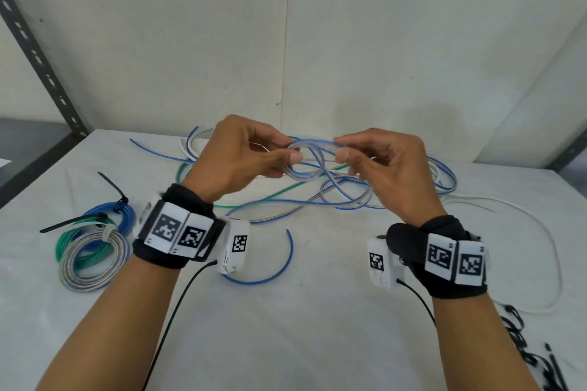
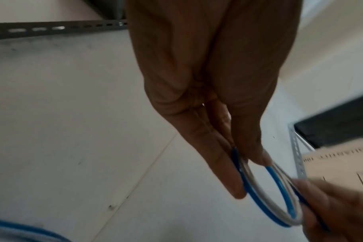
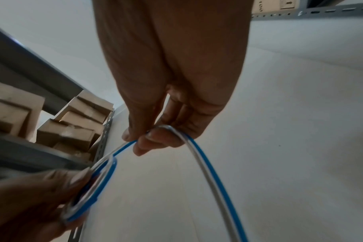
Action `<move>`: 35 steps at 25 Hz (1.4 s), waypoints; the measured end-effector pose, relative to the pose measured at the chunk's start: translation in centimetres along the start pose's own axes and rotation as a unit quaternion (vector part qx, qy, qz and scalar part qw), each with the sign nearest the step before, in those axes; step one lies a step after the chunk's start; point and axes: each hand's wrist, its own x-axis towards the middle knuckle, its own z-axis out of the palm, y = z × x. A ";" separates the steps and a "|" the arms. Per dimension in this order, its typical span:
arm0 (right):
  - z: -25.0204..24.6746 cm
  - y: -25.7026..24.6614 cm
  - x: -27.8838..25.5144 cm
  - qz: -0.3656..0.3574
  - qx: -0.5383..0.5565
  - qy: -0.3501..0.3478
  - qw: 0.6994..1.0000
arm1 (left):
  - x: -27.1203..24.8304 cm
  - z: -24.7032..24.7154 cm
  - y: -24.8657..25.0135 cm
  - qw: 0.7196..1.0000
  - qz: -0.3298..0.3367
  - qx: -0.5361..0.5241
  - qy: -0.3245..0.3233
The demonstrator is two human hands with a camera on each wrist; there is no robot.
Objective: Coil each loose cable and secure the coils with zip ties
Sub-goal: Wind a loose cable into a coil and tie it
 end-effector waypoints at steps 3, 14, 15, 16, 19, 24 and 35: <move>-0.6 -0.4 0.2 0.002 0.042 0.057 0.997 | 0.0 -1.2 0.1 0.996 0.011 -0.082 0.042; 6.3 -1.4 -1.3 0.029 0.196 0.138 0.970 | 0.2 1.7 0.7 0.962 -0.006 -0.249 0.116; 6.4 -1.5 -1.4 0.027 0.189 0.152 0.970 | 0.2 1.7 0.7 0.960 -0.003 -0.252 0.120; 6.5 -1.6 -1.4 0.027 0.182 0.169 0.968 | 0.2 1.6 0.7 0.959 0.001 -0.253 0.125; 6.4 -1.7 -1.4 0.018 0.157 0.222 0.962 | 0.2 1.0 0.8 0.961 0.008 -0.243 0.134; 6.6 -1.8 -1.6 -0.012 0.143 0.240 0.960 | 0.2 0.7 0.6 0.966 0.018 -0.213 0.145; 7.5 -1.9 -1.9 0.003 0.176 0.220 0.960 | 0.2 1.4 0.6 0.953 -0.001 -0.274 0.129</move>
